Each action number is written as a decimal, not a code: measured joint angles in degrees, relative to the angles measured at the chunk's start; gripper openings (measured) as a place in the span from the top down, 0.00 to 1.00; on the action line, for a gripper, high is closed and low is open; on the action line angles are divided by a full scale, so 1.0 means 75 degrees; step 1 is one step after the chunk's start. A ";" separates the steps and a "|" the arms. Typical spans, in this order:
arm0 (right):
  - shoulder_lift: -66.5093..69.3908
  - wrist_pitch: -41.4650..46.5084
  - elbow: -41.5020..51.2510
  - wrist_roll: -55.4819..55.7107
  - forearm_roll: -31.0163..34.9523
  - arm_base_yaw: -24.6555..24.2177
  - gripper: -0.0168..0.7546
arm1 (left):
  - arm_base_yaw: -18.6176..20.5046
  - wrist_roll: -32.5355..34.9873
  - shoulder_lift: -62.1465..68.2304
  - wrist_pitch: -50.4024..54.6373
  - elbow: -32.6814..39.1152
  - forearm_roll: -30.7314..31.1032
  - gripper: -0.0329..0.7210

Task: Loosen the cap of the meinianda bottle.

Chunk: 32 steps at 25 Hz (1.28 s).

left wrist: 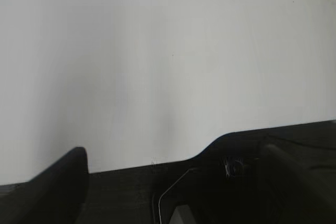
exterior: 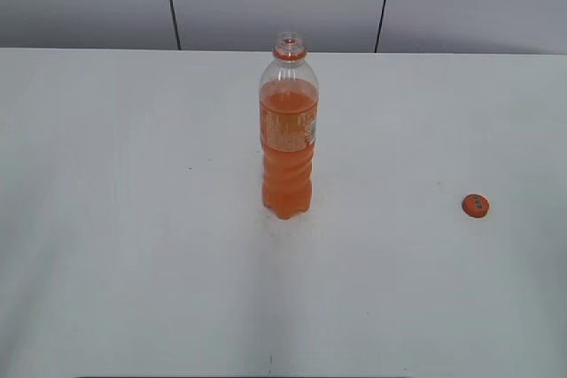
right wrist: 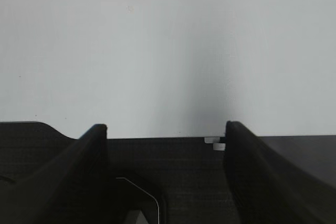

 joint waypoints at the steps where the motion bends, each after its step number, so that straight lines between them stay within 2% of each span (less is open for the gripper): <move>1: -0.0223 -0.0049 0.0149 -0.0033 0.0000 0.0000 0.31 | 0.0000 0.0000 -0.0380 0.0042 0.0000 0.0054 0.17; 10: -0.2945 -0.0450 0.0647 -0.0170 -0.0002 0.0000 0.31 | 0.0000 0.0000 -0.3719 0.0085 0.0110 0.0163 0.17; 14: -0.3268 -0.0521 0.0769 -0.0179 -0.0032 0.0000 0.31 | 0.0000 0.0039 -0.3711 0.0068 0.0139 0.0027 0.17; 20: -0.3271 -0.0550 0.0784 -0.0188 -0.0048 0.0000 0.31 | 0.0000 0.0591 -0.3809 0.0062 0.0139 -0.0419 0.17; 28: -0.3277 -0.0557 0.0784 -0.0188 -0.0056 0.0000 0.31 | 0.0017 0.0635 -0.3809 0.0057 0.0139 -0.0479 0.17; 32: -0.3277 -0.0557 0.0784 -0.0180 -0.0056 0.0000 0.31 | 0.0471 0.0635 -0.3809 0.0054 0.0139 -0.0487 0.17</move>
